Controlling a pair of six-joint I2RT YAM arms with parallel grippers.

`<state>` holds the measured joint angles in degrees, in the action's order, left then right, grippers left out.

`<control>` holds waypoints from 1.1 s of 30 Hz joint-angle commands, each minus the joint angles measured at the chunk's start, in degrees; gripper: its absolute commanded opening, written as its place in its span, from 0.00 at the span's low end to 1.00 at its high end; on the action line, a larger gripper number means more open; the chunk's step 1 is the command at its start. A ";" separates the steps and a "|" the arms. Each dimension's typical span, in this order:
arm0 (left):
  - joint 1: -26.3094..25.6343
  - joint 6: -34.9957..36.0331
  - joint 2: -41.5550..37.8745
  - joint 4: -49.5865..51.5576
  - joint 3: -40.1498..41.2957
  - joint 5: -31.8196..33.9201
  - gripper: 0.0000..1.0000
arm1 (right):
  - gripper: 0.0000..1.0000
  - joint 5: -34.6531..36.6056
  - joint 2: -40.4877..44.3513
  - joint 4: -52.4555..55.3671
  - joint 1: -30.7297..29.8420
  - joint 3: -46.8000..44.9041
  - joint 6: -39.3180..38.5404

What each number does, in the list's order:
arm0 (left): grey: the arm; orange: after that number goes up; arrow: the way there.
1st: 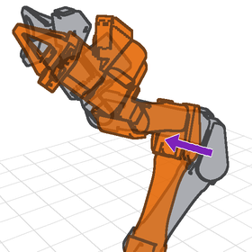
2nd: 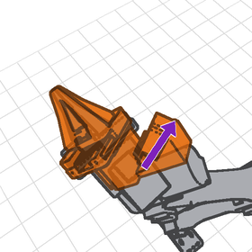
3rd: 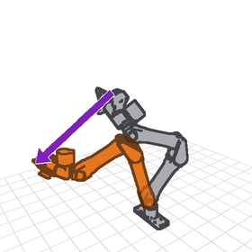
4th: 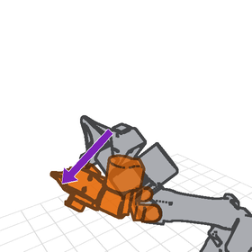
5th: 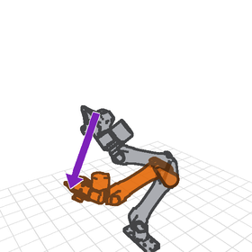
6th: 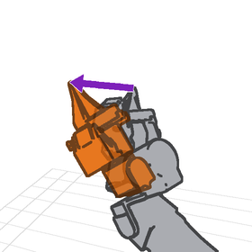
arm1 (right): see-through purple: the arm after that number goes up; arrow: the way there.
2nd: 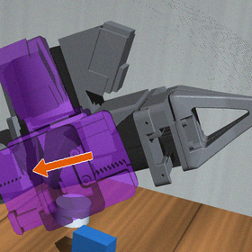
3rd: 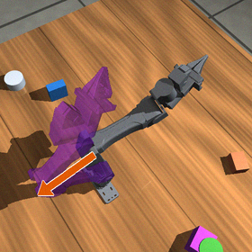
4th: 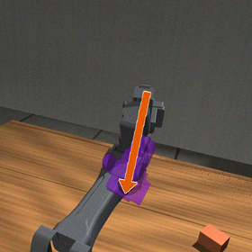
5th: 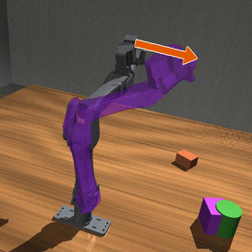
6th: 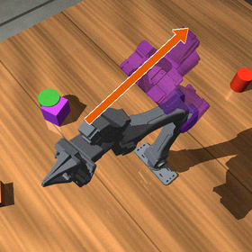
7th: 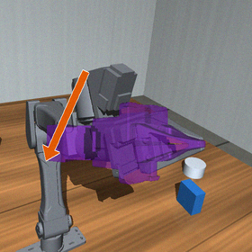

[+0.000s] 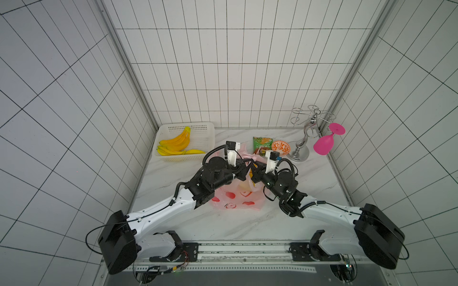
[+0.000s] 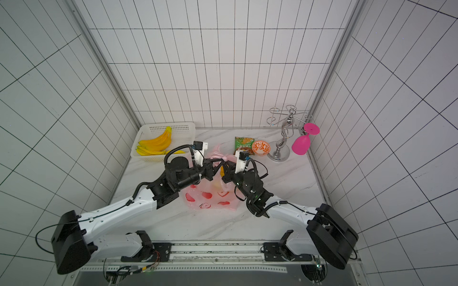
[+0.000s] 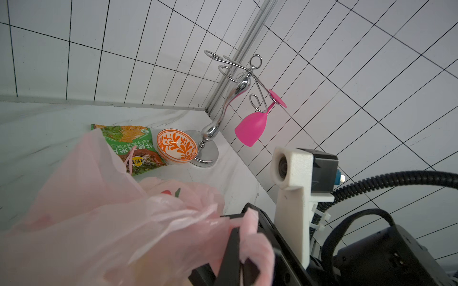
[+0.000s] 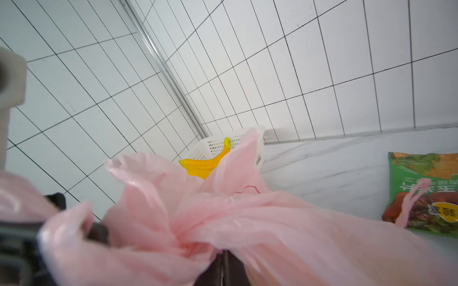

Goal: Place the banana into a plastic bag & tie a knot
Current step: Cross the plastic bag at the center of the board.

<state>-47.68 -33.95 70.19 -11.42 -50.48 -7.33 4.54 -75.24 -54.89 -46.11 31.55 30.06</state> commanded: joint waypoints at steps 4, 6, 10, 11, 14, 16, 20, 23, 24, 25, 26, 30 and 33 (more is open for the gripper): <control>-0.64 -3.37 -0.96 -3.32 1.96 -2.45 0.00 | 0.00 -8.15 -3.63 -19.99 1.37 -0.15 3.98; -0.41 -3.91 -1.00 -4.04 2.05 -3.63 0.00 | 0.00 -9.67 -3.57 -20.71 1.71 0.00 4.02; -0.48 -5.02 -1.76 -4.25 1.63 -5.63 0.00 | 0.00 -14.12 -2.76 -23.58 2.76 -0.85 2.92; -0.43 -5.39 -1.94 -4.04 1.65 -6.47 0.00 | 0.00 -16.23 -3.03 -24.91 3.49 -0.96 3.07; -0.40 -6.64 -3.14 -3.85 2.95 -8.20 0.01 | 0.00 -19.83 -3.35 -26.10 4.55 -0.88 2.09; -0.23 -8.06 -4.31 -3.58 4.77 -7.20 0.03 | 0.00 -21.15 -3.50 -26.06 4.78 -1.04 1.18; 0.37 -10.08 -6.62 -6.73 10.76 -5.17 0.08 | 0.00 -21.89 -4.30 -27.29 4.98 -2.01 0.34; 0.63 -10.69 -7.65 -6.83 12.85 -4.71 0.21 | 0.00 -20.52 -4.95 -26.15 5.02 -2.65 -0.21; 0.66 -10.54 -7.78 -6.23 12.77 -4.96 0.24 | 0.00 -20.25 -5.15 -25.99 4.98 -2.88 -0.63; 0.66 -10.13 -7.88 -6.07 12.74 -5.75 0.27 | 0.00 -20.15 -5.48 -26.12 4.97 -3.07 -0.73; 0.65 -9.79 -8.03 -5.51 12.52 -6.49 0.30 | 0.00 -20.02 -5.76 -26.27 4.97 -3.25 -0.72; 0.66 -5.69 -10.18 3.42 8.59 -6.79 0.45 | 0.00 -19.44 -6.06 -25.34 4.96 -3.08 -1.50; 0.66 0.02 -13.48 14.17 4.35 -2.70 0.57 | 0.00 -18.95 -5.62 -23.59 4.93 -2.57 -2.54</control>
<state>-47.13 -39.29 59.99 -7.38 -41.80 -12.91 -15.33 -81.60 -73.19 -41.60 30.46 29.08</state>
